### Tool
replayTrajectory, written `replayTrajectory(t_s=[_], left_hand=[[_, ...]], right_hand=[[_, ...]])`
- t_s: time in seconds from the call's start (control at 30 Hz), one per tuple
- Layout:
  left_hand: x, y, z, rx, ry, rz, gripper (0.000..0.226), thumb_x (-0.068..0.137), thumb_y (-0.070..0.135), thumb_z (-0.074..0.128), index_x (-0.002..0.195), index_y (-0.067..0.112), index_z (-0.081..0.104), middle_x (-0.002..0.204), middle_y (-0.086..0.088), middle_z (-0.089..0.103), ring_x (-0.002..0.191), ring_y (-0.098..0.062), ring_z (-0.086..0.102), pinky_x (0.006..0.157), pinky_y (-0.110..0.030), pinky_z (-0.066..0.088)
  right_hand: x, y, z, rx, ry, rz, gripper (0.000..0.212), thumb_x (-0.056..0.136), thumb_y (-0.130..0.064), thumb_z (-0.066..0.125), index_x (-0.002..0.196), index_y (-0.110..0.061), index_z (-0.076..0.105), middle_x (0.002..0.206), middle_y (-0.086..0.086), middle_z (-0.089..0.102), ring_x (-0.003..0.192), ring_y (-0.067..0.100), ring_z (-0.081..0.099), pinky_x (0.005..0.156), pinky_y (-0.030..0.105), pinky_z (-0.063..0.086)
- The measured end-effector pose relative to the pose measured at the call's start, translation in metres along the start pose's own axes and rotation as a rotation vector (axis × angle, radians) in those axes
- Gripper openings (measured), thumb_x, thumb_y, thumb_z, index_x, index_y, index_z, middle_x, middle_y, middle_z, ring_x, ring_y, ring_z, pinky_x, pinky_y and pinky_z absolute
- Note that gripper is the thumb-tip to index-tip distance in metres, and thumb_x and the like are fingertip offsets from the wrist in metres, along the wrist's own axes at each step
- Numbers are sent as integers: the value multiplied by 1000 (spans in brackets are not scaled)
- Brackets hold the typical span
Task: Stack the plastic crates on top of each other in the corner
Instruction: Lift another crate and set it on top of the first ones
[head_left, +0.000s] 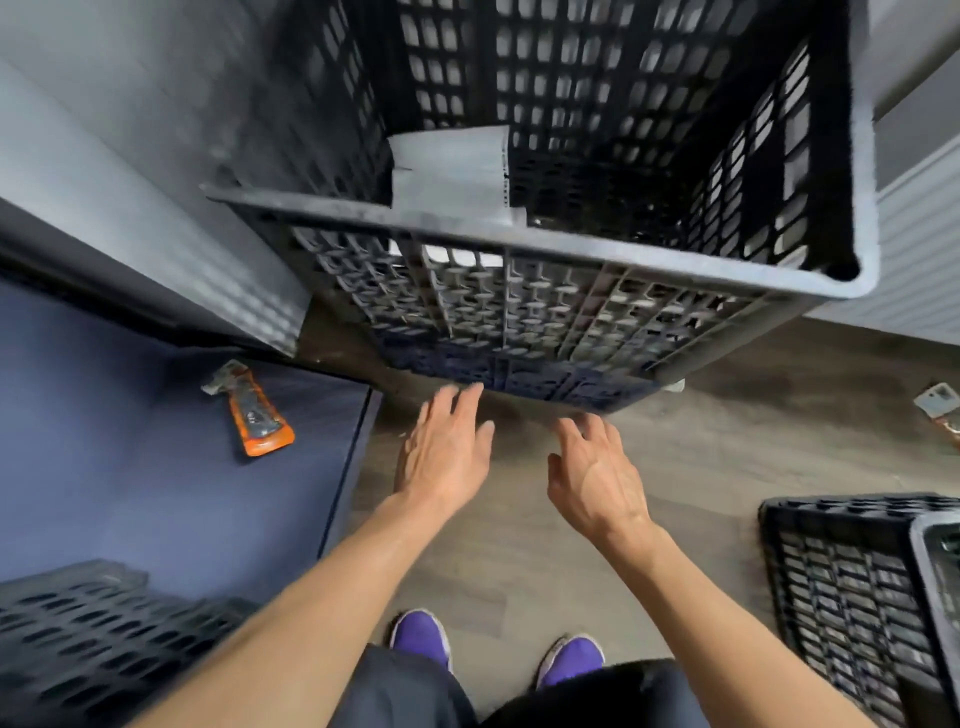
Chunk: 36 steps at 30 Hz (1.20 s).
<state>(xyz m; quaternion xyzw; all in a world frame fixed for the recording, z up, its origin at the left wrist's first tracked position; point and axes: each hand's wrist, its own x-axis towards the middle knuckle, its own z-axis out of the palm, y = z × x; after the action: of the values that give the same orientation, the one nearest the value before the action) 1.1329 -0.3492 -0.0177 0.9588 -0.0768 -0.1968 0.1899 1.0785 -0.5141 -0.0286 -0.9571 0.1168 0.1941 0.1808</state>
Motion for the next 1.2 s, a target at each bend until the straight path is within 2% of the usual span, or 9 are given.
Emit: replayTrajectory(t_s=[0.13, 0.23, 0.4, 0.57, 0.63, 0.77, 0.93, 1.07, 1.2], left_hand=[[41, 5, 49, -4, 23, 128, 52, 100, 36, 45, 149, 25, 31, 157, -2, 24, 143, -23, 23, 113, -44, 32], [68, 21, 81, 23, 97, 231, 51, 98, 35, 50, 146, 24, 38, 155, -4, 25, 143, -26, 15, 112, -47, 33], [86, 33, 113, 82, 364, 233, 45, 90, 33, 60, 131, 20, 49, 137, -11, 35, 127, -34, 28, 95, -46, 46], [98, 29, 117, 86, 428, 289, 38, 90, 30, 58, 124, 23, 45, 129, -7, 33, 122, -28, 27, 98, -45, 43], [96, 27, 116, 79, 428, 306, 40, 89, 30, 60, 125, 23, 45, 129, -5, 33, 123, -28, 28, 99, -45, 43], [89, 20, 107, -20, 428, 359, 39, 91, 30, 60, 127, 19, 54, 127, -6, 43, 121, -26, 36, 97, -42, 44], [93, 17, 100, -209, 570, 313, 30, 91, 28, 62, 112, 11, 48, 110, -5, 53, 105, -25, 50, 85, -34, 44], [82, 31, 103, -355, 606, 235, 38, 90, 27, 64, 119, 11, 46, 117, -4, 52, 107, -19, 51, 82, -21, 36], [78, 25, 92, -497, 734, 107, 35, 88, 27, 66, 110, 15, 42, 111, -2, 44, 102, -23, 50, 77, -28, 38]], right_hand=[[31, 34, 34, -10, 68, 27, 39, 91, -18, 51, 130, -18, 49, 125, 9, 50, 111, 32, 45, 81, 44, 50], [51, 58, 48, -7, 153, 16, 36, 93, -20, 52, 128, -19, 53, 122, 8, 52, 109, 31, 46, 80, 41, 48], [83, 79, 47, -8, 278, -29, 29, 90, -19, 50, 116, -22, 63, 111, 7, 65, 103, 34, 55, 74, 39, 50], [94, 83, 46, -18, 329, -30, 13, 91, -25, 49, 88, -21, 61, 86, 5, 71, 81, 37, 64, 56, 34, 41], [91, 85, 42, 40, 329, -6, 17, 92, -31, 47, 82, -22, 58, 80, 5, 69, 77, 38, 62, 55, 34, 39], [74, 90, 31, 128, 356, 75, 27, 90, -36, 42, 77, -19, 60, 75, 5, 67, 71, 37, 58, 60, 37, 50], [74, 100, 25, 129, 447, 129, 32, 92, -34, 42, 72, -16, 58, 70, 7, 62, 64, 36, 55, 55, 35, 43], [72, 108, 17, 137, 517, 243, 45, 96, -47, 41, 71, -13, 58, 70, 13, 65, 65, 37, 57, 57, 36, 43], [68, 127, 8, 155, 606, 327, 42, 93, -56, 46, 88, -16, 57, 77, 10, 59, 79, 37, 60, 65, 37, 42]])
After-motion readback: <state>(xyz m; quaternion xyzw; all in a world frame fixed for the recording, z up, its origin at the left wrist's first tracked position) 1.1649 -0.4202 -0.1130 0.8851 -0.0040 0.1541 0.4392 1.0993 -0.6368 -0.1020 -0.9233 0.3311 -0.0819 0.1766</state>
